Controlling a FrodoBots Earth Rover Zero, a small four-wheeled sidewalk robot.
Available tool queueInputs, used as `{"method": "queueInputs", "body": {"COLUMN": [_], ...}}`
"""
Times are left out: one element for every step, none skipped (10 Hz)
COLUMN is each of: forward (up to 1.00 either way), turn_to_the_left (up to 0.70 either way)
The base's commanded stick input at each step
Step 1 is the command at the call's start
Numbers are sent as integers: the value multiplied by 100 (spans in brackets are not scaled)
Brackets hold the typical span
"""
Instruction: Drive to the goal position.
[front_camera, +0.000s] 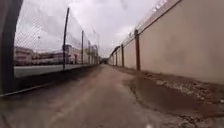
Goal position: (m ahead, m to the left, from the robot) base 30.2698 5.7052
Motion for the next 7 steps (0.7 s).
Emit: {"method": "queueInputs", "body": {"forward": [85, 85, 85, 85, 85, 85, 85], "turn_to_the_left": [0, 0, 0, 0, 0, 0, 0]}}
